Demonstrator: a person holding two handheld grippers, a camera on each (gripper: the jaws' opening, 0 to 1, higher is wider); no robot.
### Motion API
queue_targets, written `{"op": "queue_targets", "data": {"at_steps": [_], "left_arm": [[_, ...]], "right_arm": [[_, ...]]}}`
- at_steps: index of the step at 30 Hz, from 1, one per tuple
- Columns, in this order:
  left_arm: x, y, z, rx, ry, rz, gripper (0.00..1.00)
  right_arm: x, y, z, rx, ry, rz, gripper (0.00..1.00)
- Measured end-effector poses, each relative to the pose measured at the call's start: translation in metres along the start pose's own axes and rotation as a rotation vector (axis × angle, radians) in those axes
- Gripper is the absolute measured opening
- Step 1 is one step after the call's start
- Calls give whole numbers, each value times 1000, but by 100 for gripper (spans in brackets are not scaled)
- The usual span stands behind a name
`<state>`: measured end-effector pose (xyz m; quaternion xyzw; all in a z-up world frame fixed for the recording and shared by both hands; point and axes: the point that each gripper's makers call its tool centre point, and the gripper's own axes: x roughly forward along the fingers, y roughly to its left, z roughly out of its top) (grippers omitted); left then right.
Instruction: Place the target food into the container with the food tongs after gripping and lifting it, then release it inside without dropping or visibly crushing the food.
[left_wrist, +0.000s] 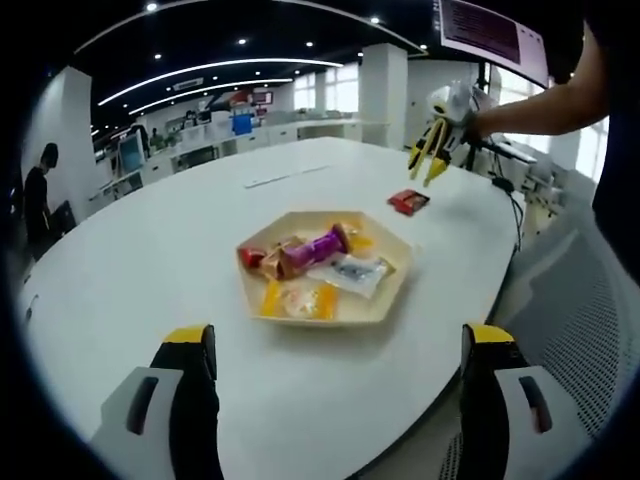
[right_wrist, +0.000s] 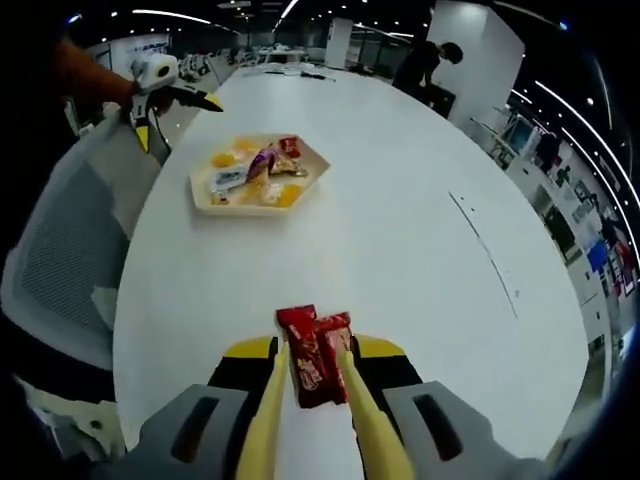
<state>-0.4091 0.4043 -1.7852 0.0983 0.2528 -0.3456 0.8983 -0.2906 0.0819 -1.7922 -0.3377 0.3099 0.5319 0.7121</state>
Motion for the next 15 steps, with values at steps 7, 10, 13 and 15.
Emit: {"op": "queue_targets", "data": {"at_steps": [7,10,13,15], "left_arm": [[0,0,-1,0,4,1,98],[0,0,-1,0,6,1,98],[0,0,-2,0,7,0,98],[1,0,-2,1,10,-1,98]], "right_arm": [[14,0,-11,0,22,12,28],[20,2,-15,5,33,26,28],[24,4,-18,4,41,36,28],[26,5,-18,5,43,41,28]]}}
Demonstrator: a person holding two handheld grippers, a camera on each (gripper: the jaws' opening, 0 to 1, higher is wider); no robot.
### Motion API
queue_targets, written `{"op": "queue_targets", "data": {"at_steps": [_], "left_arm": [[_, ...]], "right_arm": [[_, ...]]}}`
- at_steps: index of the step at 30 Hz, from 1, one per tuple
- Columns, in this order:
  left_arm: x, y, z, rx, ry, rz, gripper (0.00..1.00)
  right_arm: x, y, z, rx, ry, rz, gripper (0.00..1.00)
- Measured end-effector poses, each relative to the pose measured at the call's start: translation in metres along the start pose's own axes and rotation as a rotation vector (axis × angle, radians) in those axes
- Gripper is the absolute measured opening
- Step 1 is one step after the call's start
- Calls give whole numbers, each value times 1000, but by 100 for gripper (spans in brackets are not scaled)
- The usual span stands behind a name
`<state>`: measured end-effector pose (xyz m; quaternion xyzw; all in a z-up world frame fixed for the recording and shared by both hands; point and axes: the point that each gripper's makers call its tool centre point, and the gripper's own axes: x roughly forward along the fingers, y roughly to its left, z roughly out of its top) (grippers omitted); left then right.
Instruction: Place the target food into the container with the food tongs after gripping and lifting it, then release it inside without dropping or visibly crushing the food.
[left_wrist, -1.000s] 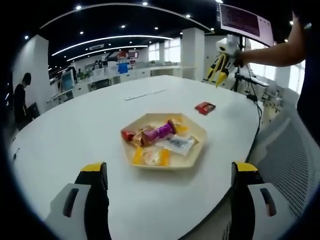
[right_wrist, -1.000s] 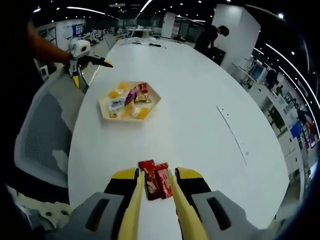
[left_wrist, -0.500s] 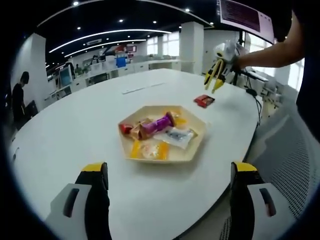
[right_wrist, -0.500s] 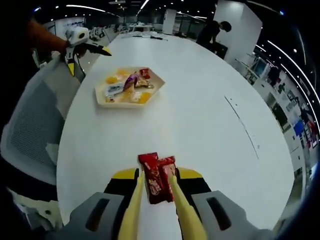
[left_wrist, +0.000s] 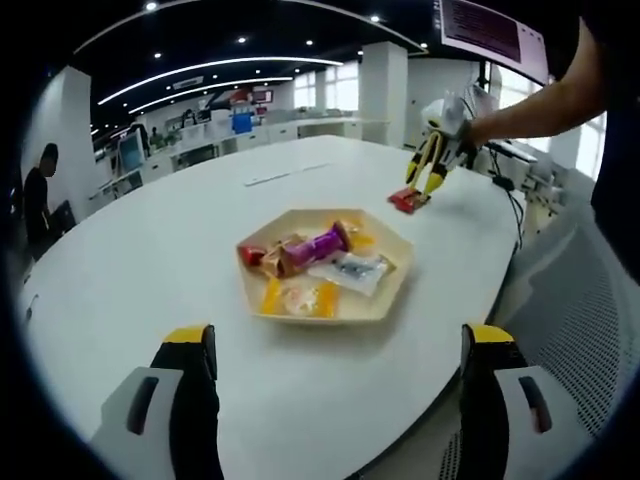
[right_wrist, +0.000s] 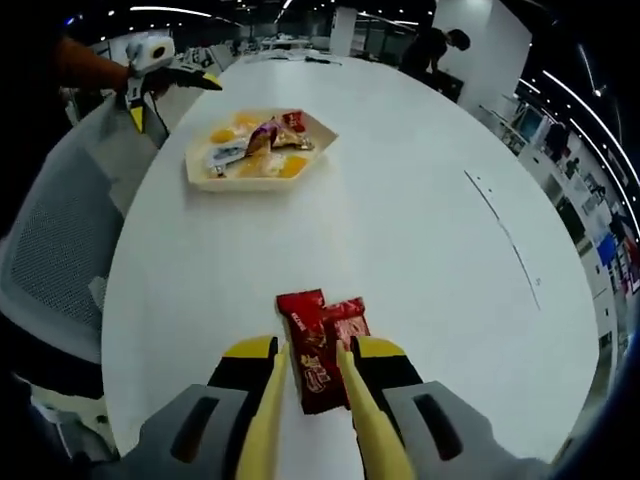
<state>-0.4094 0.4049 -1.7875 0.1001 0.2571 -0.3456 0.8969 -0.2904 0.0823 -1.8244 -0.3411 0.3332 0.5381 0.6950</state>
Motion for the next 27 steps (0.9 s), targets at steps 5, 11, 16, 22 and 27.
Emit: {"op": "queue_targets", "data": {"at_steps": [5,11,16,22,27], "left_arm": [[0,-1,0,-3,1,-2,98],[0,0,-1,-1,6,0,97],[1,-1,-2,0,10,-7,97],[0,-1,-1,-4,6,-7,97],[0,0,-1,-5,3,-3,97]], "right_arm": [[7,-1,-3,-8,19,4,28],[10,3,-5,-25,40,16,27],[12,0,-2,-32,43,15,28],[13,3,-3,18,46,37,24],[12,2,-4,39,56,17,23]]}}
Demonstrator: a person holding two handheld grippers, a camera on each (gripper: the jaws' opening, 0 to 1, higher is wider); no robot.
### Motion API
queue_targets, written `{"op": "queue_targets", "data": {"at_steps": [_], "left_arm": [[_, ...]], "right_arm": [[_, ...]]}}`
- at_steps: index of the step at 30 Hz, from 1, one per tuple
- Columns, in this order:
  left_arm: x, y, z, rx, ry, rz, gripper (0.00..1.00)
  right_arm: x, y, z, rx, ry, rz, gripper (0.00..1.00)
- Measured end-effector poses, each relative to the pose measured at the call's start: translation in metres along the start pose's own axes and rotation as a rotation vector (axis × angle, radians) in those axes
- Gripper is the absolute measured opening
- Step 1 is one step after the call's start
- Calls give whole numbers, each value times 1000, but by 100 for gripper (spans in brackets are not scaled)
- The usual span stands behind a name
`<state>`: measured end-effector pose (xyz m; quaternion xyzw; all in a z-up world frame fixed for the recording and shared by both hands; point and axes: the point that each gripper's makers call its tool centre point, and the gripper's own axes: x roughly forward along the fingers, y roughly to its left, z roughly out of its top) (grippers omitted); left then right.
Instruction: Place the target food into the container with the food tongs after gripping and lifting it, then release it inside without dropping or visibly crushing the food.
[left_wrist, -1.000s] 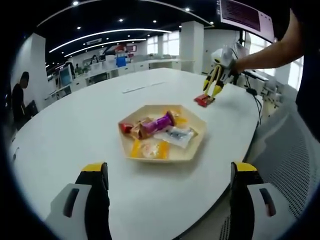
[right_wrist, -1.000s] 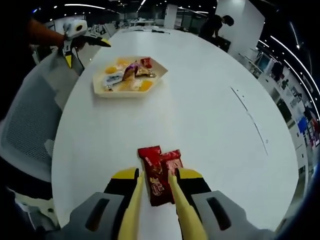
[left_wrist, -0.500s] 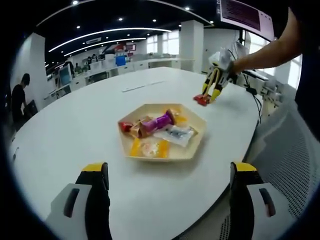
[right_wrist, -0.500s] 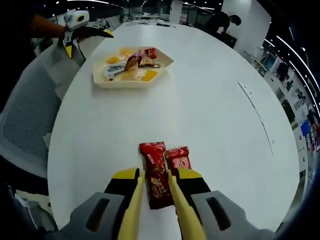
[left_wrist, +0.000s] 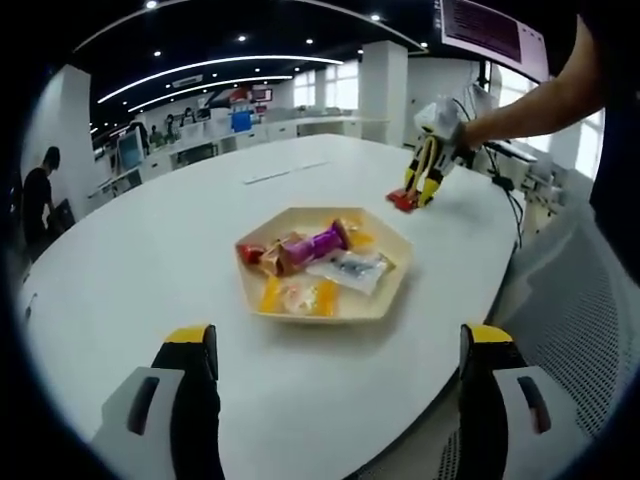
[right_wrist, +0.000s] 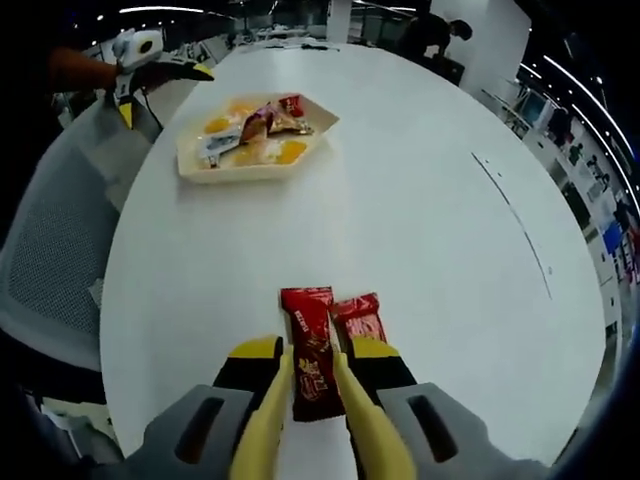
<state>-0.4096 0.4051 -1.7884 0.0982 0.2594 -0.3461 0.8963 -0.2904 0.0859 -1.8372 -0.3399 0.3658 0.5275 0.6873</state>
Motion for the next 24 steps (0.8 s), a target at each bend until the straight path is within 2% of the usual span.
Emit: {"op": "queue_targets", "data": {"at_steps": [12,18,24], "left_arm": [[-1,0,1,2,-5,1,97],[0,0,1,2,-5,-3,96],[-1,0,4,0,-16,1,97]], "right_arm": [[-9,5,6,57,-5,10,23],[-24,0,20,77,-28,-6,24],[-32,-5,27,80,-34,-7,24]]}}
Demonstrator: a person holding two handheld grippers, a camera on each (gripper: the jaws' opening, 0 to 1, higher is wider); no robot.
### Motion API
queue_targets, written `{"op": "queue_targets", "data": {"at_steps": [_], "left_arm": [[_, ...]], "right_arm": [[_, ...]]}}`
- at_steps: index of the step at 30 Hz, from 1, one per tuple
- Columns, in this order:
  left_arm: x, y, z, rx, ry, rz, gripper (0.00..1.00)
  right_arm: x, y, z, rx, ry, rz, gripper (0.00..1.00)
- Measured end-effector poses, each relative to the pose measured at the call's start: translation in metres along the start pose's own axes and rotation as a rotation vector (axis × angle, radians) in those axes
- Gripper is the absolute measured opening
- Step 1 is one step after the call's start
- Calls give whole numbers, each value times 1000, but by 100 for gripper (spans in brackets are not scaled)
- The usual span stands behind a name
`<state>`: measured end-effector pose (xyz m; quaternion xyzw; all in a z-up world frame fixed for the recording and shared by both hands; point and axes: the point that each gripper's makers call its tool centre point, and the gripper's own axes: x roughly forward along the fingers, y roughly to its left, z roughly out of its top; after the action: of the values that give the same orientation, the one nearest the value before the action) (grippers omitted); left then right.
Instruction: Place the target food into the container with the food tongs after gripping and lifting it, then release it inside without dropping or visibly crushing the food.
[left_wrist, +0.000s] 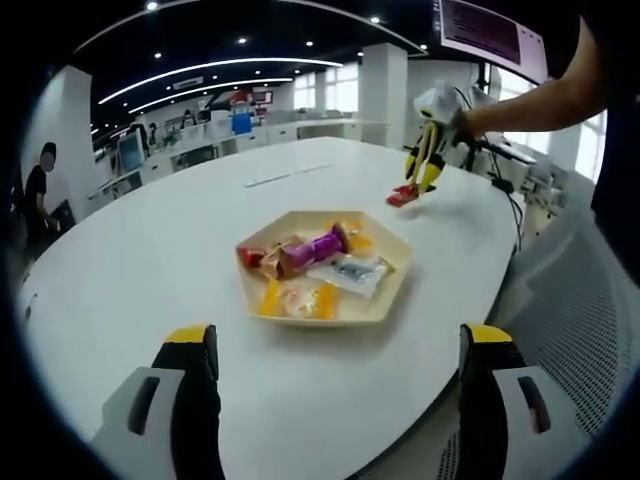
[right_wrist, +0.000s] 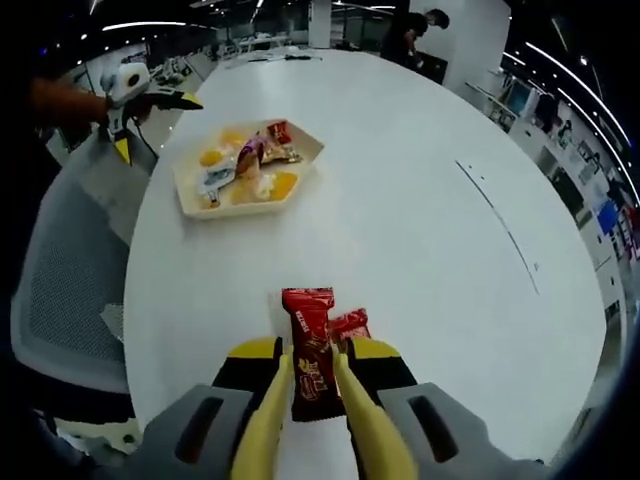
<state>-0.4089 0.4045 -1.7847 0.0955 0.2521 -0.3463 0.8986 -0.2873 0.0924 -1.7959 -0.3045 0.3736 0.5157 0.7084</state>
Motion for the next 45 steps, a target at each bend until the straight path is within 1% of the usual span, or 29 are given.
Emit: {"op": "queue_targets", "data": {"at_steps": [2,8,13,20,24,26,33,42,45], "left_arm": [[0,-1,1,0,-1,-1,97],[0,0,1,5,-7,0,97],[-1,0,1,6,-5,1,97],[-1,0,2,9,-11,0,96],[-1,-1,3,13,-11,-2,96],[-1,-1,4,8,-17,-5,97],[0,-3,4,18,-13,-15,97],[-1,-2,6,29,-26,-7,96],[-1,-1,4,27,-22,-10,96]], "right_arm": [[-2,-2,2,13,-7,-1,24],[-6,-2,8,-1,-3,-7,24],[-6,-3,12,8,-2,-15,24],[-6,3,26,-20,3,-14,24],[-3,8,39,-37,-5,-10,24],[-1,12,47,-41,-25,5,24],[5,20,73,-55,-38,17,24],[10,32,110,-77,-60,20,24],[14,35,120,-83,-68,25,24]]}}
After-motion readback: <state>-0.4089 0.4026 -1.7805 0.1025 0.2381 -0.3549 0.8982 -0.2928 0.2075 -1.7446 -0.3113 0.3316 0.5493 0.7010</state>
